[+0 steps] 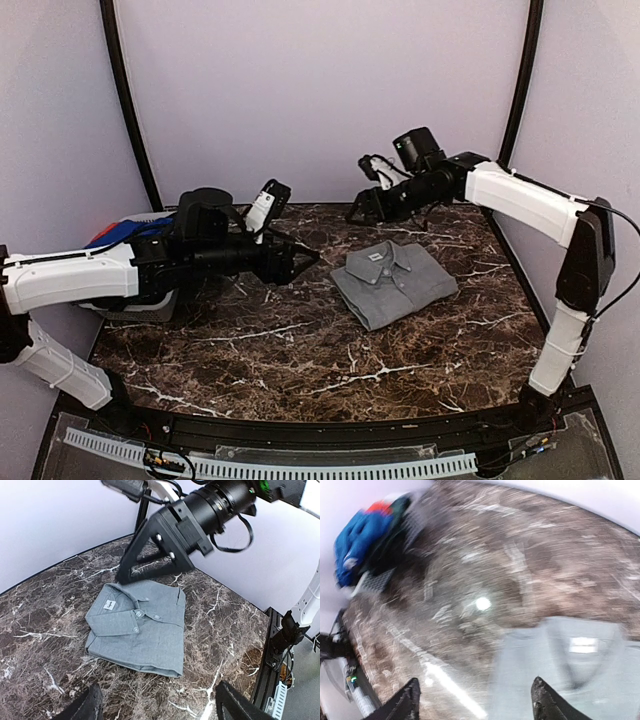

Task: Fold and stack the mixed laundry pile
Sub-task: Smooth out the square-folded shirt at the center of the board.

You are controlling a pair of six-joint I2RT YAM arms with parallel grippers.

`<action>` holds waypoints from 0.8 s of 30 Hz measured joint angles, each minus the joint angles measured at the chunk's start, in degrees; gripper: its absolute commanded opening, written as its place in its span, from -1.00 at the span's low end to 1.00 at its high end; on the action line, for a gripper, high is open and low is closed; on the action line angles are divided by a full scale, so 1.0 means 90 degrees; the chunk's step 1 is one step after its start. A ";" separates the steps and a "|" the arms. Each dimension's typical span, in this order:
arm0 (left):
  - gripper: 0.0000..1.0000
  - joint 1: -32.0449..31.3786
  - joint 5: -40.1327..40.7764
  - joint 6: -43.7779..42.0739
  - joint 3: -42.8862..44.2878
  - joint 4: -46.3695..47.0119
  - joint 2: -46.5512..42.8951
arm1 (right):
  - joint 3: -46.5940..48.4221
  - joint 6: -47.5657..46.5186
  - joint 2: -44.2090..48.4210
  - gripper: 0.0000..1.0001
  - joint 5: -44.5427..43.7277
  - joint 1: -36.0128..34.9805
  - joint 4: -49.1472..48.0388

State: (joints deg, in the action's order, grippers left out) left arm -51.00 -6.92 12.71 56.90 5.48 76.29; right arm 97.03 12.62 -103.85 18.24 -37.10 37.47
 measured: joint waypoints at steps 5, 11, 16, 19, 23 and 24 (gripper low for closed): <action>0.31 0.0000 -0.0185 0.0236 0.1059 -0.0056 0.1409 | -0.1200 0.0027 0.0100 -0.03 0.0427 0.1817 -0.0874; 0.10 -0.0002 -0.0500 0.0549 0.2803 -0.0393 0.3776 | -0.2125 0.0034 -0.0457 -0.21 0.0624 0.2540 -0.1171; -0.01 -0.0017 -0.0811 0.0869 0.3786 -0.0612 0.5207 | -0.3128 0.0245 -0.0466 -0.21 0.0600 0.2577 -0.1545; -0.04 -0.0032 -0.0940 0.1052 0.3876 -0.0712 0.5729 | -0.3667 0.0342 -0.0338 -0.17 0.0617 0.2582 -0.1787; -0.03 -0.0032 -0.0971 0.1115 0.3847 -0.0797 0.5984 | -0.4252 0.0585 0.0194 -0.03 0.0556 0.2582 -0.1921; -0.01 -0.0029 -0.0969 0.1115 0.3835 -0.0809 0.5974 | -0.4379 0.0639 0.0308 0.04 0.0546 0.2582 -0.1921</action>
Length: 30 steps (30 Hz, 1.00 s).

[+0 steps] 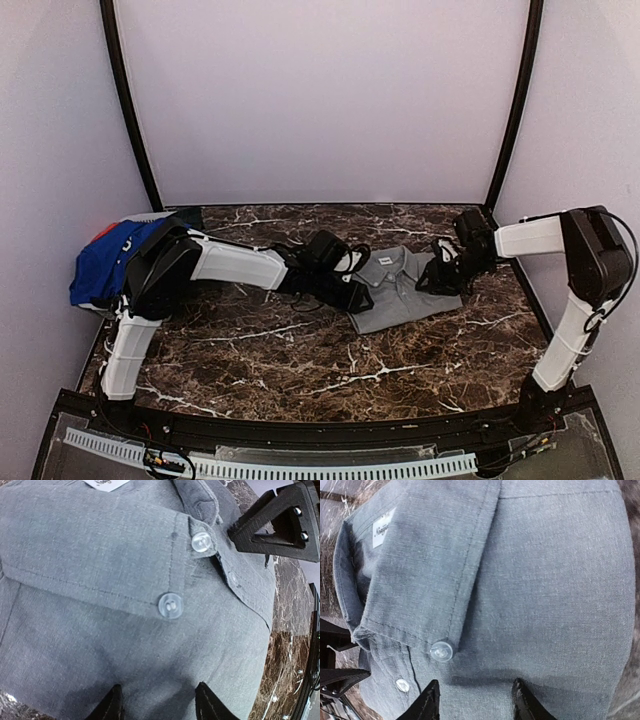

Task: Fold and stack the mixed laundry pile
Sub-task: Smooth out the square-folded shirt at the center of the board.

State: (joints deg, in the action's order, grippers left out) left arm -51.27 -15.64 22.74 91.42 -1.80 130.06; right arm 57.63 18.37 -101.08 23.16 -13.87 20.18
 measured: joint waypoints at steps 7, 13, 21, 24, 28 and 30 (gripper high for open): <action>0.25 0.0070 -0.0002 -0.0019 -0.0070 -0.0024 -0.0078 | -0.0512 0.0175 0.0704 0.19 -0.0299 -0.0036 0.0204; 0.34 0.0464 0.0029 -0.0097 -0.0522 -0.0483 -0.0724 | -0.0466 0.0078 0.2106 0.07 -0.1042 -0.0539 0.0882; 0.02 0.0627 -0.0629 -0.0187 -0.0624 -0.0238 -0.1469 | -0.0474 0.0180 0.2487 -0.21 -0.0522 -0.0775 0.0889; -0.06 0.0325 -0.0865 -0.0175 -0.0690 -0.0087 -0.1447 | -0.0619 0.0265 0.1950 -0.24 -0.0338 -0.0804 0.0729; -0.13 0.0005 -0.1054 -0.0051 -0.0869 0.0107 -0.1319 | -0.0831 0.0357 0.1362 -0.25 -0.0194 -0.0826 0.0585; -0.13 -0.0061 -0.1076 0.0044 -0.1056 0.0199 -0.1248 | -0.0923 0.0381 0.1103 -0.25 -0.0155 -0.0828 0.0510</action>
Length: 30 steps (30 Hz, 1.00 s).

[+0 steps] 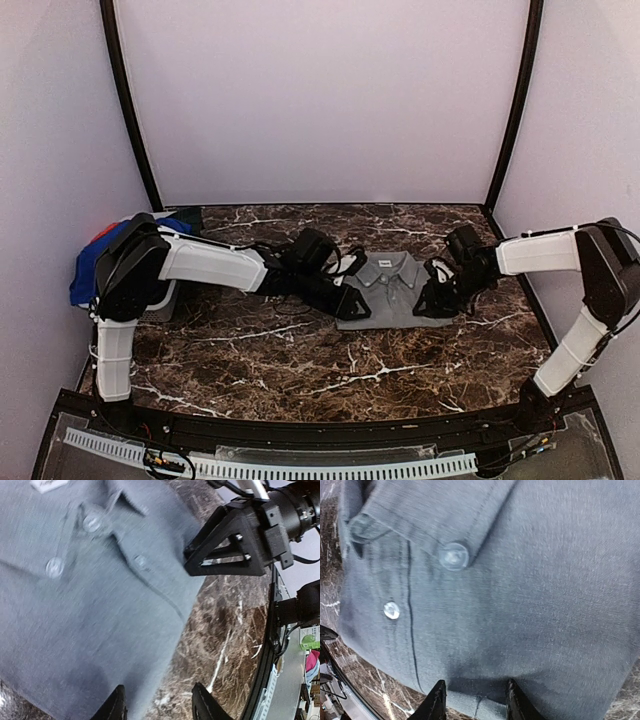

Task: Fold and stack the mixed laundry pile
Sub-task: Smooth out the square-folded shirt at the center of the board, then move the square-folded shirt to the corner of the board.

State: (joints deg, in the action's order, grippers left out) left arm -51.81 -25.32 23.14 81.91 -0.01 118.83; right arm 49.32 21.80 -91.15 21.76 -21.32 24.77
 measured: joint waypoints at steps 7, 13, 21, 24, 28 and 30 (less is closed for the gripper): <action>0.32 0.0253 0.0282 0.0240 -0.0389 -0.0243 0.0240 | 0.0070 0.0061 -0.0204 0.00 -0.0121 0.0007 0.0177; 0.55 0.0425 0.0974 0.0100 -0.0410 -0.0835 -0.0248 | 0.0823 -0.0194 0.0279 0.40 -0.1258 -0.0080 0.1222; 0.57 0.0532 0.1547 0.0049 -0.0559 -0.1112 -0.1734 | 0.2171 0.0294 0.0056 0.64 -0.2025 -0.1477 0.1460; 0.57 0.0537 0.1693 0.0024 -0.0607 -0.1144 -0.1960 | 0.2424 0.0556 -0.0588 0.64 -0.2227 -0.1899 0.1443; 0.59 0.0559 0.1848 -0.0002 -0.0641 -0.1260 -0.1982 | 0.2552 0.0721 -0.1535 0.64 -0.2370 -0.2147 0.1445; 0.60 0.0561 0.1911 -0.0002 -0.0673 -0.1341 -0.1991 | 0.2669 0.0731 -0.1972 0.64 -0.2521 -0.2140 0.1518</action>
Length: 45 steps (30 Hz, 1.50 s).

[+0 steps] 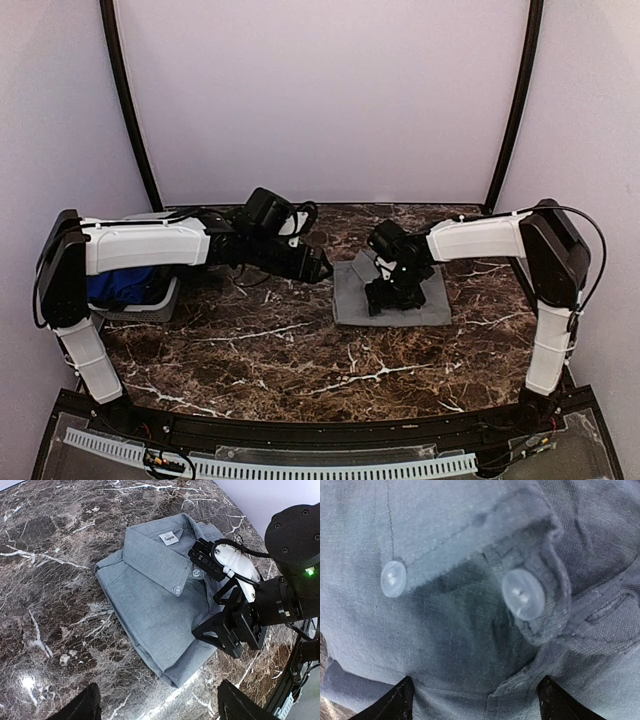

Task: Fold and stack the mixed laundry pile
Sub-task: Move the square-folded shirt to the corner of the board.

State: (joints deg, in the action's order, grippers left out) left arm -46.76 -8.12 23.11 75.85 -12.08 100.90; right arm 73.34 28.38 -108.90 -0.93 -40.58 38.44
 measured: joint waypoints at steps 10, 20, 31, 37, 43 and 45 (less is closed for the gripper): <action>0.62 0.0000 0.0323 -0.0121 -0.0029 -0.0342 -0.0325 | 0.0287 -0.0627 -0.0279 0.56 0.0260 0.1231 -0.0265; 0.64 0.0058 0.0670 -0.0338 -0.0029 -0.0656 -0.0617 | 0.1515 -0.1515 -0.1168 0.46 0.0901 0.2980 -0.0180; 0.64 0.0245 0.0721 -0.0423 -0.0029 -0.0877 -0.0617 | 0.2837 -0.2195 -0.1967 0.50 0.0027 0.3524 0.0595; 0.63 0.0262 0.0719 -0.0495 -0.0029 -0.0911 -0.0617 | 0.2348 -0.2579 -0.1239 0.52 -0.0022 0.3305 0.1059; 0.64 0.0262 0.0692 -0.0503 -0.0027 -0.0913 -0.0617 | 0.2545 -0.2603 -0.0661 0.41 0.0022 0.2222 0.1117; 0.63 0.0262 0.0690 -0.0503 -0.0027 -0.0913 -0.0619 | 0.2664 -0.2625 -0.0673 0.36 0.0165 0.1897 0.1122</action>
State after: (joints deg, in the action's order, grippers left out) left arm -44.40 -1.91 18.59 75.61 -20.29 95.33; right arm 97.32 4.75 -114.96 0.56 -23.51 48.53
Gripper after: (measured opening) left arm 0.819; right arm 0.712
